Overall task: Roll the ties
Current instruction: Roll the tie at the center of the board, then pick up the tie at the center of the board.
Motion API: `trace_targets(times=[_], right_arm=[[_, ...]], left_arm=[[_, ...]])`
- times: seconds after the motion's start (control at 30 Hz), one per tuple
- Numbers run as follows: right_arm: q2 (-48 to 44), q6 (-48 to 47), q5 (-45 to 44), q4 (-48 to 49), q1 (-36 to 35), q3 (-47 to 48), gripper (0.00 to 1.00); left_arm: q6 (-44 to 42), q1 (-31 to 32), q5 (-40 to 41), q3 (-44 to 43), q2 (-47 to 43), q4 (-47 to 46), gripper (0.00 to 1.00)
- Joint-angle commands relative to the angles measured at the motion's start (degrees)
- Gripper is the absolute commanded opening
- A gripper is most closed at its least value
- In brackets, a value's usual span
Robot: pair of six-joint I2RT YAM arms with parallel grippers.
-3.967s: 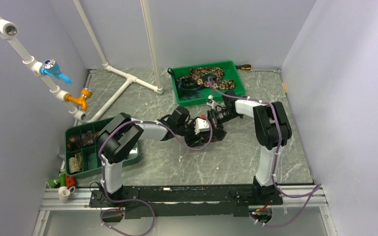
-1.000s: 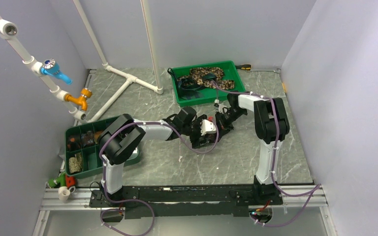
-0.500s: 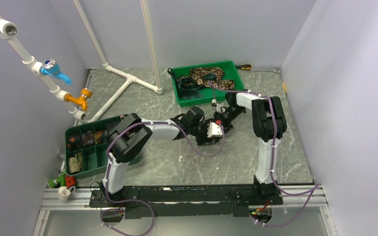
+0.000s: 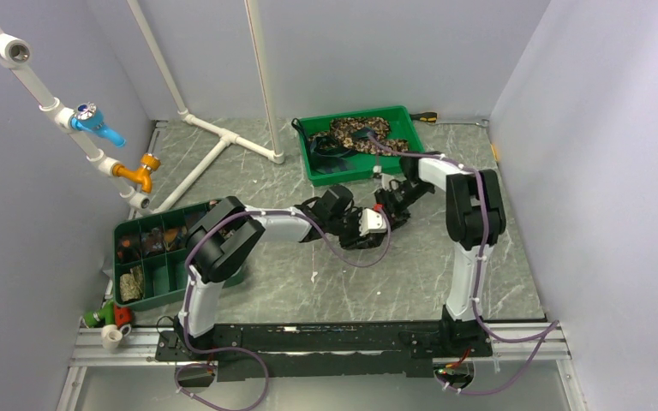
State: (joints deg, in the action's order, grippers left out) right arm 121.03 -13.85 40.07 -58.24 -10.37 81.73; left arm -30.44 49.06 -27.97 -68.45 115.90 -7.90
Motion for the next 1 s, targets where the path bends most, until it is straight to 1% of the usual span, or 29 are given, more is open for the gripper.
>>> trace_targets(times=[0.0, 0.1, 0.13, 0.17, 0.2, 0.23, 0.27, 0.3, 0.4, 0.47, 0.63, 0.67, 0.77, 0.83, 0.9, 0.97], right_arm=[[-7.7, 0.1, 6.9, 1.4, 5.7, -1.6, 0.36], [-10.0, 4.0, 7.7, 6.7, 8.5, -5.7, 0.56], [-10.1, 5.1, 7.8, 8.8, 8.5, -6.6, 0.66], [-10.1, 6.1, 8.0, 10.3, 8.6, -7.3, 0.73], [-9.7, 6.9, 8.8, 12.1, 8.6, -7.9, 0.76], [-9.4, 7.6, 9.1, 13.6, 8.5, -8.6, 0.89], [-8.9, 8.5, 8.8, 15.3, 8.4, -9.1, 0.93], [-8.3, 9.2, 8.5, 17.0, 8.3, -9.7, 0.95], [-4.6, 10.6, 8.9, 19.0, 7.7, -9.6, 0.97], [-2.6, 10.7, 11.8, 19.3, 7.2, -9.6, 0.97], [-1.1, 6.8, 23.3, 16.3, 5.6, -9.9, 0.85], [-1.7, 6.0, 24.8, 15.9, 5.4, -10.3, 0.83], [-2.5, 2.4, 28.0, 12.1, 5.3, -10.0, 0.72], [-2.7, 0.4, 29.3, 9.2, 5.3, -9.5, 0.69], [-2.8, -0.2, 30.1, 8.4, 5.1, -9.4, 0.70], [-2.7, 0.8, 29.0, 8.7, 4.4, -9.4, 0.80]], left_arm=[[5.7, -1.0, -1.5, 2.2, 3.8, 11.3, 0.12], [7.2, -1.9, -3.8, 1.2, 5.2, 12.0, 0.10], [7.6, -2.3, -4.6, 1.0, 5.6, 12.2, 0.10], [7.8, -2.6, -5.1, 0.8, 5.9, 12.4, 0.10], [8.1, -2.9, -5.6, 0.4, 6.2, 12.7, 0.10], [7.9, -3.2, -6.0, 0.1, 6.6, 13.2, 0.10], [7.9, -3.3, -6.2, -0.2, 6.8, 13.5, 0.10], [7.9, -3.5, -6.3, -0.3, 7.0, 13.6, 0.10], [7.1, -4.2, -6.5, -0.5, 7.3, 14.2, 0.10], [6.6, -4.3, -6.6, -0.7, 7.3, 14.6, 0.10], [5.9, -4.4, -6.5, -1.1, 7.3, 14.9, 0.11], [5.9, -4.4, -6.4, -1.1, 7.3, 14.8, 0.11], [5.9, -4.4, -6.4, -0.9, 7.3, 14.7, 0.11], [5.8, -4.4, -6.5, -0.8, 7.2, 14.6, 0.11], [5.8, -4.4, -6.5, -0.6, 7.2, 14.4, 0.11], [5.7, -4.4, -6.5, -0.5, 7.2, 14.4, 0.12]])
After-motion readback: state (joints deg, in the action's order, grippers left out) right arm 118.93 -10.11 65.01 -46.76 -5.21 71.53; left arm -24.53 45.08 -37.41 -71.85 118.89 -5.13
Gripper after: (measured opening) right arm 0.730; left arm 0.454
